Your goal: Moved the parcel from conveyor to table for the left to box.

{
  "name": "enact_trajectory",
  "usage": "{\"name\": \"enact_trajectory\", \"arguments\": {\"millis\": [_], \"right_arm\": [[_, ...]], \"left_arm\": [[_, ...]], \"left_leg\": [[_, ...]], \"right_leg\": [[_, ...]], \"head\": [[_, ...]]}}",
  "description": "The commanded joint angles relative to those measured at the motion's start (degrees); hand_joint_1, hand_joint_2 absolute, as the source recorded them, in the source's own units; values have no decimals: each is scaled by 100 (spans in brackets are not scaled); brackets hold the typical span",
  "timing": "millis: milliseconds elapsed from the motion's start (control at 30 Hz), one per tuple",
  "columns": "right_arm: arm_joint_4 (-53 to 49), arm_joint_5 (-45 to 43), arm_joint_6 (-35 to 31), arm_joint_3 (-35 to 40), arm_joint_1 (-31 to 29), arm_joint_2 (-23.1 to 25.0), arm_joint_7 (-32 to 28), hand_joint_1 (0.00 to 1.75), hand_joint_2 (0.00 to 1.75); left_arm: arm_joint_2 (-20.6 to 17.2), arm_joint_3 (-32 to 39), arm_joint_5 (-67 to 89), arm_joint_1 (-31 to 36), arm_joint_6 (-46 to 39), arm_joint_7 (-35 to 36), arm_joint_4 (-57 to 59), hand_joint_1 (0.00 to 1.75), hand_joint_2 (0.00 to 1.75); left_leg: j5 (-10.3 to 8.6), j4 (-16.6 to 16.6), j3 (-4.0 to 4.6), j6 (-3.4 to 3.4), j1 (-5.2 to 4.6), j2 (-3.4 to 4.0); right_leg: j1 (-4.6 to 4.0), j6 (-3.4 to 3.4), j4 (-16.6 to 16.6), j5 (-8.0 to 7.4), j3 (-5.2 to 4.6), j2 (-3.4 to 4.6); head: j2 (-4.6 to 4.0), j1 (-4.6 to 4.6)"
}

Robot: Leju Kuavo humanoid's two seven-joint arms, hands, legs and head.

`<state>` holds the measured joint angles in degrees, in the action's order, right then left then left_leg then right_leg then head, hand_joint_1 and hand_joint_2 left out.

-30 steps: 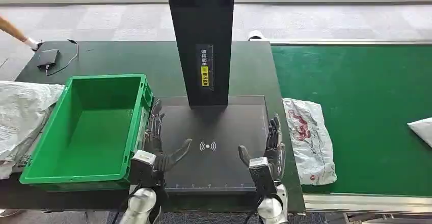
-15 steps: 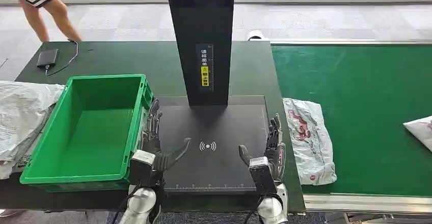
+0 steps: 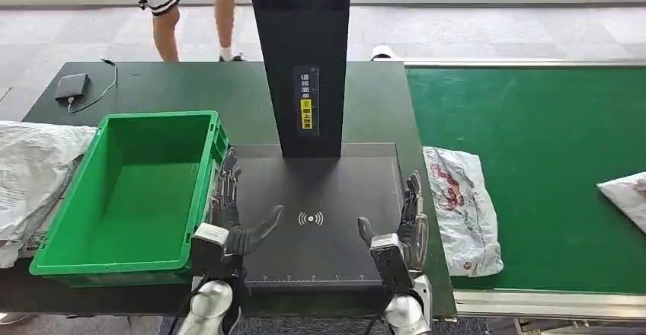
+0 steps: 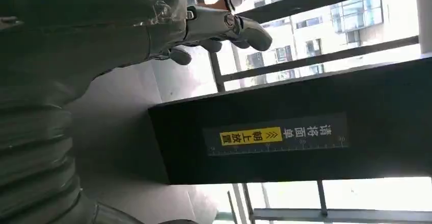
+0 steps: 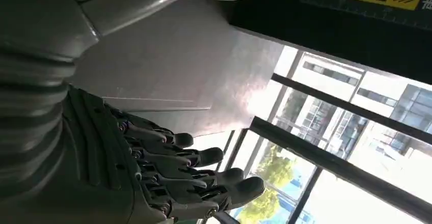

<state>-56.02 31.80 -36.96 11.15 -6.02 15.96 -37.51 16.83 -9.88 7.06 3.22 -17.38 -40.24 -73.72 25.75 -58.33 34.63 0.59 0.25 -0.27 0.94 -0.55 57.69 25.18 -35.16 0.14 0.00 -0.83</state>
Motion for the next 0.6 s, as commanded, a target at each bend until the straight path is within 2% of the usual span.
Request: {"name": "enact_trajectory", "arguments": {"millis": [33,167,200,233,267,300,600], "right_arm": [[464,48,94,-215,-307,-110,-44,0,175],[409,118,25,-203,-245,-90,2,0,175],[-59,1854,-304,-1141,-28,207,530,0,175],[-1420,3294,-304,-2213,229,404,1943,0,175],[-1510,5389,-304,-2530,93,255,2698,0,175],[-1292,5148,-304,-2682,-83,-57,2591,0,175],[-1292,5148,-304,-2682,-83,-57,2591,0,175]], "left_arm": [[-92,-30,-110,119,-136,24,164,0,175],[-68,-15,-69,71,-128,24,242,0,175],[-24,62,-6,98,-27,24,347,0,175],[-22,31,42,105,54,24,311,0,175],[4,39,61,105,25,24,269,0,175],[19,39,65,118,14,24,279,0,175],[19,39,65,118,14,24,279,0,175]], "left_leg": [[1,15,-28,0,7,0],[1,9,-15,0,1,0],[2,15,-27,1,3,1],[1,9,-15,0,3,0],[1,14,-22,1,1,-10],[-1,2,-1,-1,-2,-25],[4,1,-9,-6,-5,-12]], "right_leg": [[-8,6,-20,0,31,-4],[-2,4,-9,1,16,-3],[-4,6,-15,3,27,-3],[-4,4,-10,1,16,-2],[-3,6,-12,5,26,-14],[1,3,1,9,8,-28],[4,-4,-8,0,15,-15]], "head": [[0,0],[0,0],[0,0],[-2,0],[0,0],[0,0],[0,0]]}}
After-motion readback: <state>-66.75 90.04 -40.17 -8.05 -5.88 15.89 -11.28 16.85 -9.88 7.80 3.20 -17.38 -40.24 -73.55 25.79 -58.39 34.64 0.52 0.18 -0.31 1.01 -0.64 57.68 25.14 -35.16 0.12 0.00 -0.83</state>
